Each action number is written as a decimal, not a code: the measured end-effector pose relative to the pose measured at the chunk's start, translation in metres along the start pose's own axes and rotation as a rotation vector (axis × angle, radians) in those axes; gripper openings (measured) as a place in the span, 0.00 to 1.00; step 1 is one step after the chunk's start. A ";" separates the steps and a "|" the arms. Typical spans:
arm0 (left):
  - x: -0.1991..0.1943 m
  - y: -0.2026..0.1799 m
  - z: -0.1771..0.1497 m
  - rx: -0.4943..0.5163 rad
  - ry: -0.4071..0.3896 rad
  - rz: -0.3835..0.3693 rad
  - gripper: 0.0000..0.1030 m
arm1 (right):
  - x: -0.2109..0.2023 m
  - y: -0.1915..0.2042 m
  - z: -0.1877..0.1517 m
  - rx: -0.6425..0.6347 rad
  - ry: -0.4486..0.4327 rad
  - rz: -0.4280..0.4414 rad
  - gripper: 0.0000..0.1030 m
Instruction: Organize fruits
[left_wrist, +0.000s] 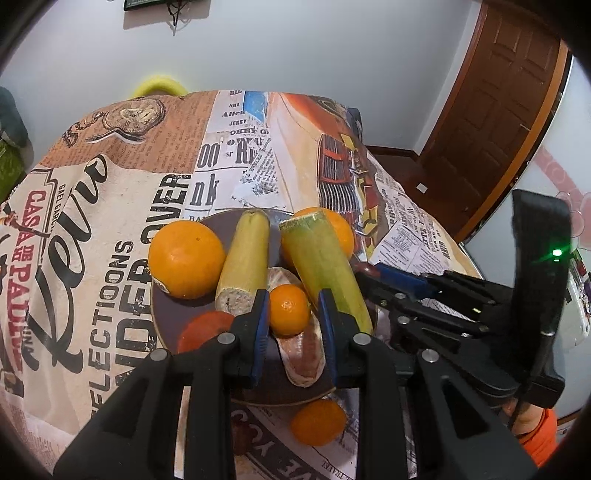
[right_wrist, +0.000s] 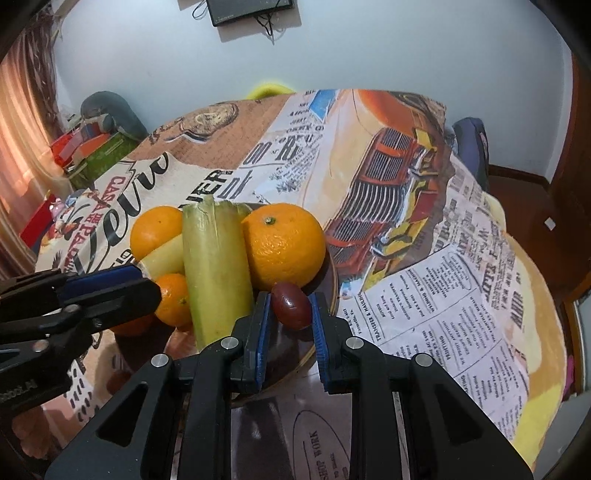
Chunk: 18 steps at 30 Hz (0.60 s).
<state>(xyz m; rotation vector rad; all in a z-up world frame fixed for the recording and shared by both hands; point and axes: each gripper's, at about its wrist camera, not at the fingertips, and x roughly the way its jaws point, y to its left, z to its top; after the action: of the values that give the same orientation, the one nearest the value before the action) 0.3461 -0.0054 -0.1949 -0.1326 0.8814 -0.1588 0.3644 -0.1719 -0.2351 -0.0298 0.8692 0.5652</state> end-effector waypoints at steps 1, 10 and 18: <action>-0.001 0.000 0.000 0.003 -0.003 0.001 0.25 | 0.001 -0.001 0.000 0.005 0.002 0.003 0.20; -0.019 0.000 0.001 0.003 -0.022 0.002 0.25 | -0.010 0.000 -0.001 0.004 -0.007 -0.009 0.28; -0.060 -0.001 0.002 0.005 -0.071 0.019 0.25 | -0.053 0.013 0.002 -0.026 -0.067 -0.022 0.29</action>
<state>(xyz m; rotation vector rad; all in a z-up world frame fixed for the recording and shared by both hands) 0.3098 0.0051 -0.1482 -0.1240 0.8110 -0.1380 0.3322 -0.1848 -0.1924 -0.0438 0.7956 0.5540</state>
